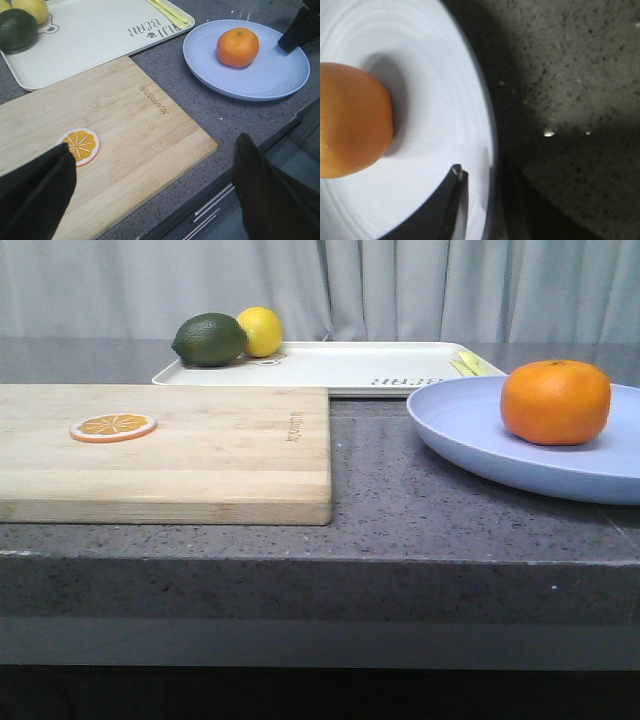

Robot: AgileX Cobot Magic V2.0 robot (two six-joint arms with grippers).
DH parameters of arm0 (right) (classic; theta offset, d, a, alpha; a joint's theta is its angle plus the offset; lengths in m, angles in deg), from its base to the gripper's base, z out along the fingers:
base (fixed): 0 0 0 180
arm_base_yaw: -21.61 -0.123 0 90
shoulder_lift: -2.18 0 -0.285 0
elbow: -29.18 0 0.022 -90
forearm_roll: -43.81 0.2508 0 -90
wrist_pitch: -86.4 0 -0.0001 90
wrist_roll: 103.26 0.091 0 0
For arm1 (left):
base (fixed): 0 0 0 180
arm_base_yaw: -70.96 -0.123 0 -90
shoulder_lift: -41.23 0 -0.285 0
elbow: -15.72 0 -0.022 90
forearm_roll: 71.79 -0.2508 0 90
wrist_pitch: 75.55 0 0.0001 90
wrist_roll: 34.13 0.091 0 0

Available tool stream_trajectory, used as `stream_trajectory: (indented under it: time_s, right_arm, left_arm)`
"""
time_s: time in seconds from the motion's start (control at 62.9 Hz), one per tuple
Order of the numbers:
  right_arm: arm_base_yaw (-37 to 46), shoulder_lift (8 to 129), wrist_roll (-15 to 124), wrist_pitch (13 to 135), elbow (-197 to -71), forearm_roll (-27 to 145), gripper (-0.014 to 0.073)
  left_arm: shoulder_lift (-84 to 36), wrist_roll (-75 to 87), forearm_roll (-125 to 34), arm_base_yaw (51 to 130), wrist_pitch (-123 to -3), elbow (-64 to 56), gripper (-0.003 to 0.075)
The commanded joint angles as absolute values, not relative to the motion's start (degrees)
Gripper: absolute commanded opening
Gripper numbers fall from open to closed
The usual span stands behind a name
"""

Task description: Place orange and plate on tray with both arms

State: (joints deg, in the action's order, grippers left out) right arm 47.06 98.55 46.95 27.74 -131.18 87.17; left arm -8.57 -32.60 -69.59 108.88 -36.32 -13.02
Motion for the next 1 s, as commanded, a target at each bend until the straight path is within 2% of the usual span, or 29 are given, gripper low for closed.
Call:
stream_trajectory:
  time_s: [0.0,0.334,0.413,0.588,0.684,0.986]
  right_arm:
    - [47.5,96.9,46.1,28.4,-132.9,90.1,0.0183]
    - [47.5,96.9,46.1,29.2,-132.9,90.1,0.0179]
    - [47.5,96.9,46.1,29.2,-132.9,90.1,0.0133]
    - [47.5,96.9,46.1,29.2,-132.9,90.1,-0.0052]
    - [47.5,96.9,46.2,29.2,-132.9,90.1,-0.0118]
    - [47.5,96.9,46.2,28.0,-132.9,90.7,-0.0117]
  left_arm:
    - [-8.4,-33.0,-68.9,108.6,-40.6,-11.6,0.062]
    - [-8.4,-33.0,-68.9,108.6,-40.6,-11.6,0.062]
    - [-8.4,-33.0,-68.9,108.6,-40.6,-11.6,0.062]
    - [-8.4,-33.0,-68.9,108.6,-40.6,-11.6,0.062]
    - [-8.4,-33.0,-68.9,108.6,-40.6,-11.6,0.062]
    - [-8.4,-33.0,-68.9,108.6,-40.6,-11.6,0.062]
